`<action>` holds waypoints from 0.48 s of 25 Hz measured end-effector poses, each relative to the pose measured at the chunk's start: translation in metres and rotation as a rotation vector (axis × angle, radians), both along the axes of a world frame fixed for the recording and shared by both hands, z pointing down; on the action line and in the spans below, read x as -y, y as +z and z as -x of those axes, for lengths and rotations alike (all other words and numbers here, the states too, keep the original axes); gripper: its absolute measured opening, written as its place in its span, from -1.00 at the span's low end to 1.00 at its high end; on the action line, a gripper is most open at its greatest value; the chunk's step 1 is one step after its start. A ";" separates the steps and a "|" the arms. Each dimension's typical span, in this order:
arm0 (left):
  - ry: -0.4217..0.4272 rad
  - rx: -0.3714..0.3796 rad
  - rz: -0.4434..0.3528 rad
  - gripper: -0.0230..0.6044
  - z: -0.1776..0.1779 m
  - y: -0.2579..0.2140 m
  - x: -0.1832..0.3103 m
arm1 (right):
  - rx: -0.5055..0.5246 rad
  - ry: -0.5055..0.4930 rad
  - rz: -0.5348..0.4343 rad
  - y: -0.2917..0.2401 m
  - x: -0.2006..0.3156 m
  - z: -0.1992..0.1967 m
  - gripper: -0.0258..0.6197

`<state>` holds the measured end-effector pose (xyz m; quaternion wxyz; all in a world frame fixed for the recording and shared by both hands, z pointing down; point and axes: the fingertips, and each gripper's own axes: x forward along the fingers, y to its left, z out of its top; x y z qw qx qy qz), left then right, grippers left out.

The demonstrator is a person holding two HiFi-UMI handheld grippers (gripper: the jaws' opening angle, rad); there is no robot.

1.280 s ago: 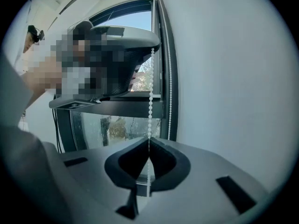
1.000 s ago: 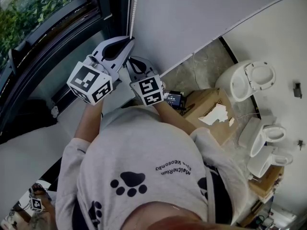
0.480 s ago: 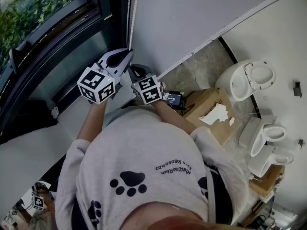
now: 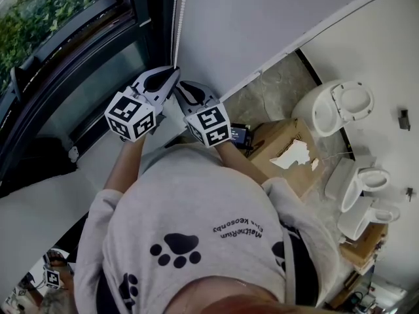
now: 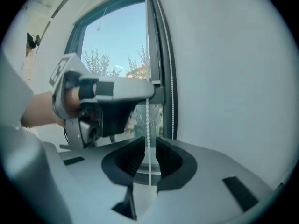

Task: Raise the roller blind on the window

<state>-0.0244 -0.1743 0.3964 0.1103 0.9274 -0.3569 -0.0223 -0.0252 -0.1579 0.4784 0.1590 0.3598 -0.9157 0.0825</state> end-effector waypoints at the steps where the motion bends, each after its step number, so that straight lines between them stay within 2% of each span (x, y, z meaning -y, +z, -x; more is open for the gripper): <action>1: 0.001 -0.001 -0.002 -0.90 0.000 0.000 0.000 | 0.024 0.009 -0.021 -0.014 -0.001 -0.003 -0.72; 7: -0.005 -0.011 -0.007 -0.90 0.005 0.000 0.000 | 0.152 0.038 -0.152 -0.103 -0.003 -0.011 -0.72; 12: -0.004 -0.014 -0.008 -0.90 0.005 -0.001 -0.001 | 0.235 0.004 -0.247 -0.171 0.000 -0.003 -0.72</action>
